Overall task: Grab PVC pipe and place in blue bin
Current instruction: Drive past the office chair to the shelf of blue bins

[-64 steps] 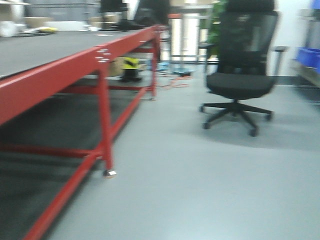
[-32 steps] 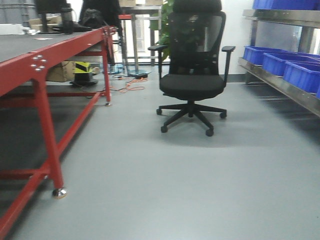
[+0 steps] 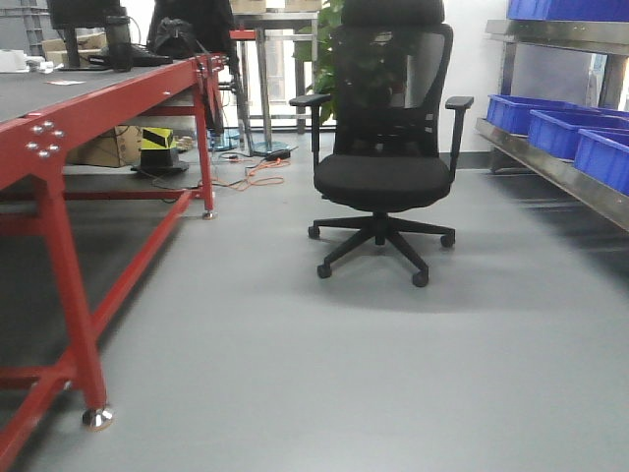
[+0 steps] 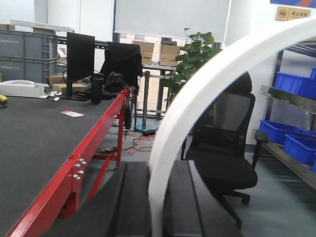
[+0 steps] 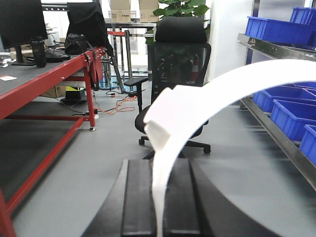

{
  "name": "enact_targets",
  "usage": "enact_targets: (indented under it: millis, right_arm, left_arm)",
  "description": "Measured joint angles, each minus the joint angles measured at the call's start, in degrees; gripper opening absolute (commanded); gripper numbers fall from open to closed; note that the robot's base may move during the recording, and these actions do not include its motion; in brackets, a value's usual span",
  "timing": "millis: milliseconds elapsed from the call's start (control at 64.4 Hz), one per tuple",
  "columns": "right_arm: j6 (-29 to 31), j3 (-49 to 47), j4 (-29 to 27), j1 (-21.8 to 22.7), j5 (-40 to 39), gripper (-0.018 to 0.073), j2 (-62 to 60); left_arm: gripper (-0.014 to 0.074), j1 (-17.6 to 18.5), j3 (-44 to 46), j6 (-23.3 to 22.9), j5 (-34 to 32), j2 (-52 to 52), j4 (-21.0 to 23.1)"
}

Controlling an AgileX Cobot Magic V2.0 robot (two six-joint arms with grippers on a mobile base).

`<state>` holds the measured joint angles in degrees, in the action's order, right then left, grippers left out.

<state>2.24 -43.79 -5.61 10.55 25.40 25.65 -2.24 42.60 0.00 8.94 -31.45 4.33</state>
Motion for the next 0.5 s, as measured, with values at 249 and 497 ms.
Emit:
enact_targets:
  millis: [249,497]
  right_arm:
    - [0.00,0.00,0.00,0.00,0.00,-0.0168,0.00]
    - [0.00,0.00,0.00,0.00,0.00,-0.0168,0.00]
  left_arm:
    - [-0.0111,0.00,0.00,0.00,0.00,0.00,0.00]
    - [-0.0111,0.00,0.00,0.00,-0.09,0.00,0.00]
